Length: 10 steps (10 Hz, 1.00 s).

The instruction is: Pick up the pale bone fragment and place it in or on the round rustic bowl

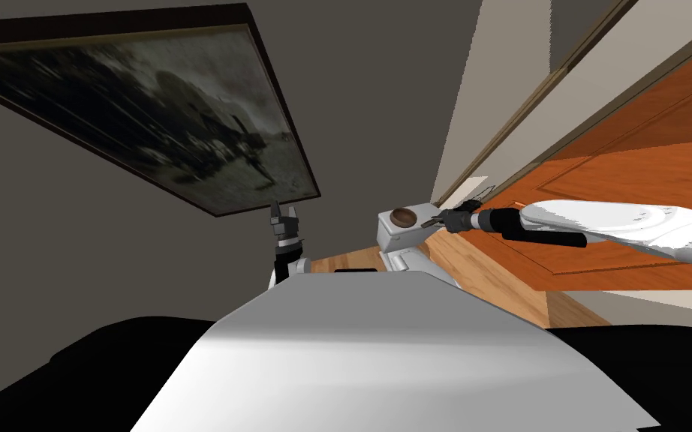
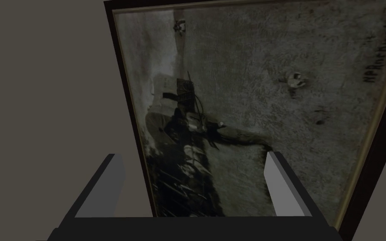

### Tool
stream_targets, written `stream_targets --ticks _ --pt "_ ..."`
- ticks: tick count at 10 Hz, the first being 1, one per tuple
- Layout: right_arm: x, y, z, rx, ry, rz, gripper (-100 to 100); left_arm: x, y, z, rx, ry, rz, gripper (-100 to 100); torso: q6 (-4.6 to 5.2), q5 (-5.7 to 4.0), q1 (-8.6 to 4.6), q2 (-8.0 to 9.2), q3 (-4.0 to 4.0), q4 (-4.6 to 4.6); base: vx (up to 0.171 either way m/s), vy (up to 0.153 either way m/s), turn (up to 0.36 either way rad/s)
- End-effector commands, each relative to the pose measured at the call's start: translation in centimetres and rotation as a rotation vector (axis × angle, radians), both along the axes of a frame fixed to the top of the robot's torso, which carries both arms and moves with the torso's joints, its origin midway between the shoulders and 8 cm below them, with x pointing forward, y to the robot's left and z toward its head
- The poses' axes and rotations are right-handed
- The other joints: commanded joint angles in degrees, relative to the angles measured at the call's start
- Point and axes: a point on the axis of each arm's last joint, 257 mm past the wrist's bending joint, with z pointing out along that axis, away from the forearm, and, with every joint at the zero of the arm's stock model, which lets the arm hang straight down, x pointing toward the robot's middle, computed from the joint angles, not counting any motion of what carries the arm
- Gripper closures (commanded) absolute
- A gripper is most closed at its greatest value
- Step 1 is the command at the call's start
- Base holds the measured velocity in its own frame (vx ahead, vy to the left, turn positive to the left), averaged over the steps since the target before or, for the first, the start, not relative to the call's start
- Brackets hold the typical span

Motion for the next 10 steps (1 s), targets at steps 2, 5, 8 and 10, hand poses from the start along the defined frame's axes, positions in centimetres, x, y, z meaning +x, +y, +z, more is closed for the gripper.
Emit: stream_targets --ticks 2,5,8,10 --pt "1.5 1.4 2.6 -0.022 -0.016 0.056 100 0.0 0.0 0.0 0.000 0.000 0.000 0 0.01 0.00 -0.01 0.01 0.00 0.00 -0.065 0.072 -0.073" --pt "2.3 2.0 4.4 -0.024 -0.017 0.067 100 0.0 0.0 0.0 0.000 0.000 0.000 0 0.01 0.02 0.01 -0.03 -0.02 -0.01 -0.041 0.069 -0.027" --pt "1.7 1.2 4.3 0.006 0.029 0.014 100 0.0 0.0 0.0 0.000 0.000 0.000 0 -0.04 -0.01 0.05 -0.63 -0.38 -0.16 0.110 0.085 0.006" --pt "1.0 0.6 3.6 0.024 0.067 -0.023 100 0.0 0.0 0.0 0.000 0.000 0.000 0 -0.05 -0.08 -0.07 -1.11 -0.67 -0.30 0.190 0.074 0.025"
